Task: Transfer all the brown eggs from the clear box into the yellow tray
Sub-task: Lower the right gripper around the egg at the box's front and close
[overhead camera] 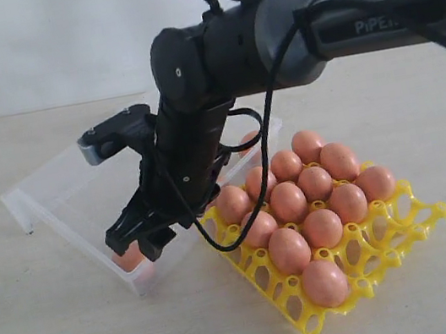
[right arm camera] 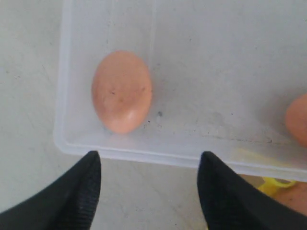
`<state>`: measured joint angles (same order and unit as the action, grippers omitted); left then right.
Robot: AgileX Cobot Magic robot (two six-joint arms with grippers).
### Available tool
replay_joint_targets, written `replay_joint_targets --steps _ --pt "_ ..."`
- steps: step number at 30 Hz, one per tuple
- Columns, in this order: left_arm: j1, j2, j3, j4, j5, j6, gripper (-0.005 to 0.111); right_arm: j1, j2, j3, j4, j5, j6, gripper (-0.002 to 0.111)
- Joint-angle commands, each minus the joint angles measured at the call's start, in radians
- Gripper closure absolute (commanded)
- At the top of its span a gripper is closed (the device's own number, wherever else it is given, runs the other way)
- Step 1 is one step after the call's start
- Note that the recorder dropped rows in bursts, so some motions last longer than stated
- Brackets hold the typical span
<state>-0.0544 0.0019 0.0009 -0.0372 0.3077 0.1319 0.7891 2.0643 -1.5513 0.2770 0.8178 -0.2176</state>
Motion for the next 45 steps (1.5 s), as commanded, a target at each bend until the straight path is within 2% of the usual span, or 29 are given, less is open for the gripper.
replay_joint_targets --steps 1,14,29,45 --pt "0.003 -0.002 -0.001 0.002 -0.008 0.000 0.111 -0.001 0.022 0.002 0.005 -0.033 -0.059 0.050" --pt "0.003 -0.002 -0.001 0.002 -0.008 0.000 0.111 -0.001 0.042 -0.137 0.033 -0.115 -0.051 0.050" --pt "0.003 -0.002 -0.001 0.002 -0.008 0.000 0.111 -0.001 0.131 -0.147 0.059 -0.120 -0.088 0.050" --pt "0.003 -0.002 -0.001 0.002 -0.008 0.000 0.111 -0.001 0.144 -0.147 0.063 -0.188 -0.265 0.050"
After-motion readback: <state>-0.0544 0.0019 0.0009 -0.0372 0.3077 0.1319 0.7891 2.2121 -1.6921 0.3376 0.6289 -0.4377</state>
